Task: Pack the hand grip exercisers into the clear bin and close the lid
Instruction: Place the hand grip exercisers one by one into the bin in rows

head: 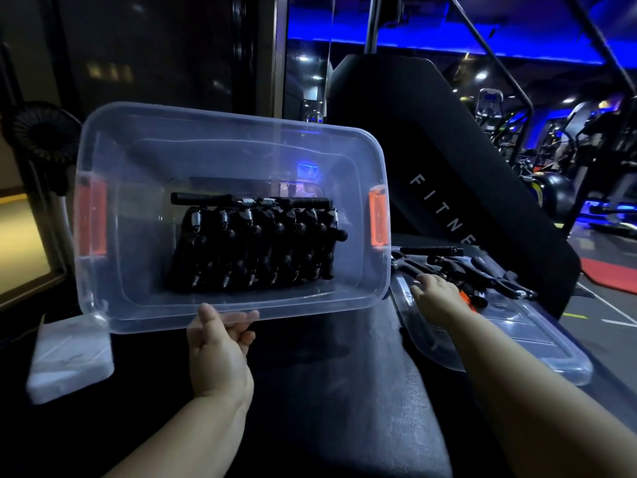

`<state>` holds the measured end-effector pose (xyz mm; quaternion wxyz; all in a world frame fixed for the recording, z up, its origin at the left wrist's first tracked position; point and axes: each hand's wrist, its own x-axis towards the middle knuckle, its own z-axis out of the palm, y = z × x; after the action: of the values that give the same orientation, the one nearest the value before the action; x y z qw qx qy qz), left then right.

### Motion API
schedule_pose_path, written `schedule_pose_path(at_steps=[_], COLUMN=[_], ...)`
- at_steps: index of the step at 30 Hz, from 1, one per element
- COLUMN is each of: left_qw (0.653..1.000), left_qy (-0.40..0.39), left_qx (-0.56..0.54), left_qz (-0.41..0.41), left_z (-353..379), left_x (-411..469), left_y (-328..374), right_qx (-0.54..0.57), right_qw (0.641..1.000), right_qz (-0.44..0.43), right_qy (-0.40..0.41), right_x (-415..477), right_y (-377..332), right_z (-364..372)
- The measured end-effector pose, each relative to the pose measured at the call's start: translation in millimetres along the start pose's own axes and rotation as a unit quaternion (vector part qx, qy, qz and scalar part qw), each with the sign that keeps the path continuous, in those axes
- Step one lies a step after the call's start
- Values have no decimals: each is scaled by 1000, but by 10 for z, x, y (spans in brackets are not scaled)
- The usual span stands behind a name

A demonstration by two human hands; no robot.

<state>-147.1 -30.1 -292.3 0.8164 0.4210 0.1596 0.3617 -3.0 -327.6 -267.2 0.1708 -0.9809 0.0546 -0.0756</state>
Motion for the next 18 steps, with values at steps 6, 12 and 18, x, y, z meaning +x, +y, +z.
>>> schedule_pose_path(at_steps=[6, 12, 18], left_qw=[1000, 1000, 1000], left_qy=[0, 5, -4], left_qx=[7, 13, 17], left_qz=[6, 13, 5], left_z=[-12, -9, -27], left_x=[47, 61, 66], left_y=[-57, -73, -64], right_qx=[-34, -74, -86], right_qw=[999, 995, 993], right_qz=[39, 67, 80], right_qy=[3, 28, 34], right_x=[142, 192, 185], right_y=[-79, -95, -54], right_z=[46, 76, 81])
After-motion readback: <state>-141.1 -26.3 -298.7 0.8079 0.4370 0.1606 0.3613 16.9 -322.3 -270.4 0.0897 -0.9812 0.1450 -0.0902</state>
